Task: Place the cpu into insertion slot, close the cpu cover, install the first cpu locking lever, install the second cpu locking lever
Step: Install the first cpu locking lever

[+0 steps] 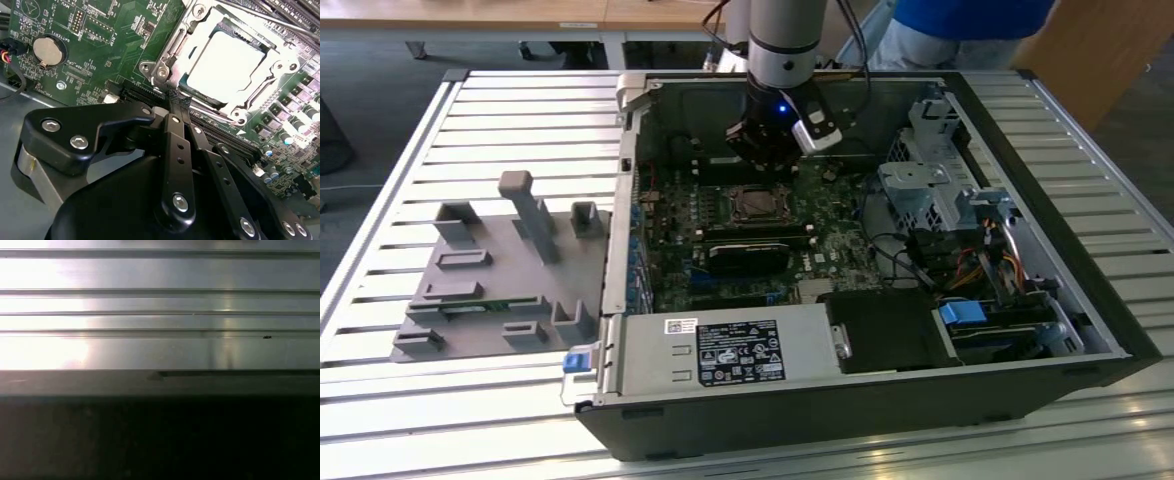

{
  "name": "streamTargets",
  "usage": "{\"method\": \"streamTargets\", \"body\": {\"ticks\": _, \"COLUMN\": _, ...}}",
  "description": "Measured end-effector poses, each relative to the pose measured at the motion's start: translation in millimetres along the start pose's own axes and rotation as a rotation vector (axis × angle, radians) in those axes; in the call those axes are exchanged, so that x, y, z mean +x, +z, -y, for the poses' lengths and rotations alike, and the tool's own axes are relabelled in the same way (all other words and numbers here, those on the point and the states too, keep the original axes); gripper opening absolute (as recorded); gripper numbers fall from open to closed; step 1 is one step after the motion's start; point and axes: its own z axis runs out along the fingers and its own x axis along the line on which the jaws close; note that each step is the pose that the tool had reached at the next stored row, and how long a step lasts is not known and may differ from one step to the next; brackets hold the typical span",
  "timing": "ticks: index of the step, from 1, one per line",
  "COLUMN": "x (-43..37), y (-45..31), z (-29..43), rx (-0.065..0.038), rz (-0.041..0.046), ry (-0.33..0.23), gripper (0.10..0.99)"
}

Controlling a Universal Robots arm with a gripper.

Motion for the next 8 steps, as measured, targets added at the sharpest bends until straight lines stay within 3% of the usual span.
{"method": "streamTargets", "body": {"ticks": 8, "x": -0.3, "y": 4.2, "z": -2.1, "rx": 0.02, "rz": 0.0004, "ry": 0.0, "gripper": 0.106}}
